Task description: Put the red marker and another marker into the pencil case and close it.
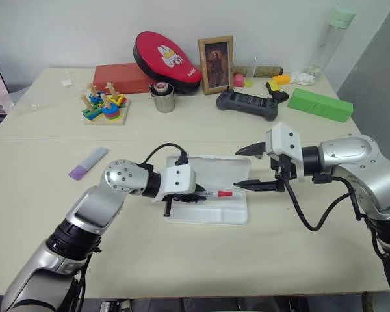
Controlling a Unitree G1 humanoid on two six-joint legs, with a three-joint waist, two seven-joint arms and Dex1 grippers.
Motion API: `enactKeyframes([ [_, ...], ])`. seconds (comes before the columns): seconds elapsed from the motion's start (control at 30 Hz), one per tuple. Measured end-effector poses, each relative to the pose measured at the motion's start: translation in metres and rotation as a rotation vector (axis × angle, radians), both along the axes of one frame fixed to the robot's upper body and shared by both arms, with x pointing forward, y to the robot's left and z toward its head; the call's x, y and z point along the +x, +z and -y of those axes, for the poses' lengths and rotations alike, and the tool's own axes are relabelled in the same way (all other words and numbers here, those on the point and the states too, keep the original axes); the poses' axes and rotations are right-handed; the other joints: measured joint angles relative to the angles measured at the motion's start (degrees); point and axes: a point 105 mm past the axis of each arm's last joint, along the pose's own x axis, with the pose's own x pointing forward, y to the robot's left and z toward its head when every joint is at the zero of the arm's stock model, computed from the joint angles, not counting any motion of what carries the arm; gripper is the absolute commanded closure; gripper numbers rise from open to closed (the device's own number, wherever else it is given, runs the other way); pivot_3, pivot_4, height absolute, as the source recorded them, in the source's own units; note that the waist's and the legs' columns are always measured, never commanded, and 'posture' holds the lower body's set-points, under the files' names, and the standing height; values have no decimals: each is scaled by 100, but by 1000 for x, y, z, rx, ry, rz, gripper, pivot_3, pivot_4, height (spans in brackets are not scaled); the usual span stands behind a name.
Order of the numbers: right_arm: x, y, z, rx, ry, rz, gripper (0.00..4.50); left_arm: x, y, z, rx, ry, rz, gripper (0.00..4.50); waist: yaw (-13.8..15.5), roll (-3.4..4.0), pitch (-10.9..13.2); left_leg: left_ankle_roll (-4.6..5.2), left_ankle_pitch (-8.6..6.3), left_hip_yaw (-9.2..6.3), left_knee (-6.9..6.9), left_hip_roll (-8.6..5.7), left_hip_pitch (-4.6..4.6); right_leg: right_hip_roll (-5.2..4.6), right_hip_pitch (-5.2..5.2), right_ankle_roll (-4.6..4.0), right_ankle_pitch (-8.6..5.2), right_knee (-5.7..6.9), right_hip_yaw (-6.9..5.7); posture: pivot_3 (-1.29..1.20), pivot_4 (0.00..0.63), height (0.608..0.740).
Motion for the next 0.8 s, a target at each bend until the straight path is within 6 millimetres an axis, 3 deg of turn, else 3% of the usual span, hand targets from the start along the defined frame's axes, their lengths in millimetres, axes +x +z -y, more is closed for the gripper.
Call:
enactKeyframes([
  [0.23, 1, 1, 2, 2, -13, -3, 659, 6, -4, 5, -5, 19, 35, 4067, 5, 0, 0, 0, 0, -1, 3, 0, 0, 0, 2, 0, 0, 1, 0, 0, 150, 740],
  [0.3, 1, 1, 2, 2, -13, -3, 659, 7, -5, 6, -1, 22, 49, 3368, 5, 0, 0, 0, 0, -1, 4, 0, 0, 0, 2, 0, 0, 1, 0, 0, 150, 740],
  [0.8, 1, 1, 1, 4, -11, -4, 659, 1, 4, 13, -37, 7, 32, 446, 7, 0, 0, 0, 0, -2, 4, 0, 0, 0, 3, 1, 0, 1, -1, 0, 150, 740],
])
